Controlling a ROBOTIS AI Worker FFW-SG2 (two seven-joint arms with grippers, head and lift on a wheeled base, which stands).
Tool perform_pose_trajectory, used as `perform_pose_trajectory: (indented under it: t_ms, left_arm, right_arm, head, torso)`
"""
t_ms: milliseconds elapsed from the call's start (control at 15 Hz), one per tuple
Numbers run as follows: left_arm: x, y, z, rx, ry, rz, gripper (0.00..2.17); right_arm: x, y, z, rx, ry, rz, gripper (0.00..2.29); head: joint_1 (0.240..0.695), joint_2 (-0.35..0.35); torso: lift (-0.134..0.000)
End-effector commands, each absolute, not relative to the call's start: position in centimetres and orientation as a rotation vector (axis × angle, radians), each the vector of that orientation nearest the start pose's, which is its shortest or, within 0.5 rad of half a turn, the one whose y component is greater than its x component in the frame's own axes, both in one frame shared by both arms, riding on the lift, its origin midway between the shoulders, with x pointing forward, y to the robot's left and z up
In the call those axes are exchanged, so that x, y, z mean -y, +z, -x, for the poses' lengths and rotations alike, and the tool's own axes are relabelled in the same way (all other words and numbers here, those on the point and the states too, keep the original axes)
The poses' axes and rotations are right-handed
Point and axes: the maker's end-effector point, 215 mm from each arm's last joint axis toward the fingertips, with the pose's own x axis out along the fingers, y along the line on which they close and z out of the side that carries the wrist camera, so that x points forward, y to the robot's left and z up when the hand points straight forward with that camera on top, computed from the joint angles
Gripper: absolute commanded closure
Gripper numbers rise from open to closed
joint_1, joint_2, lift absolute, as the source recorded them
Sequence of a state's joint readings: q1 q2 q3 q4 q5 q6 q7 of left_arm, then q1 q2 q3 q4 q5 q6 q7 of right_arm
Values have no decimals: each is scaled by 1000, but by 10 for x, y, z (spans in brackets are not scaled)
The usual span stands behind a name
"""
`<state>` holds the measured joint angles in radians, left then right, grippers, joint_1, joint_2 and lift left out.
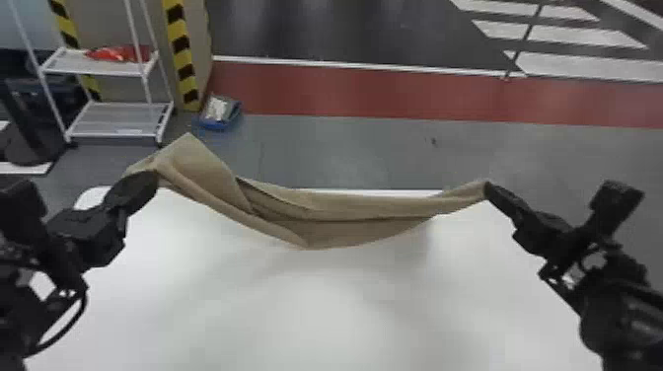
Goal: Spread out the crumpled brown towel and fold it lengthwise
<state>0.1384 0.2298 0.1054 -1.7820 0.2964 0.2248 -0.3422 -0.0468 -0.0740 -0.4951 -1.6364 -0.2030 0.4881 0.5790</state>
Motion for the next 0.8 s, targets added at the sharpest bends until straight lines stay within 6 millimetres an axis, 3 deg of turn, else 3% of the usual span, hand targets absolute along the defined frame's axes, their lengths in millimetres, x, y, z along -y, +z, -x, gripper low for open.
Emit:
perform_pose_trajectory:
  t_ms: [0,67,133,267,467,533,600,733]
  left_arm:
    - [-276,-410,-524,-231,-288,69,994]
    - [-284,-438,-509,-288,-281,52,188]
    - [-295,-452,-501,-321,-263,16,-2]
    - [-326,-463,-490,-362,-168,-86,6]
    - [-379,-463,-477,-406,-14,-196,26]
    - [-380,-466,-470,-444,-15,-168,26]
    - [-367,-466,-461,-473,-41,-125,33]
    - [-328,-468,-455,-490,-109,-59,39]
  right_arm:
    - [401,-414,-514,-216,109,-280,1953]
    - [412,-432,-494,-213,89,-294,1953]
    - [423,-444,-479,-210,70,-316,1953]
    - [439,-457,-449,-204,36,-322,1953]
    - [453,-465,-424,-197,9,-301,1953]
    - [457,-469,-419,-201,3,-306,1953]
    - [456,-471,-417,-198,4,-311,1953]
    - [449,-473,-414,-181,3,-314,1953]
  head:
    - [695,-125]
    - [695,-126]
    - [695,-129]
    - [695,-135]
    - [695,-113]
    - [695,-103]
    - [695,-98]
    - [695,-104]
  torso:
    - [0]
    - [0]
    - [0]
    - [0]
    - [0]
    - [0]
    - [0]
    - [0]
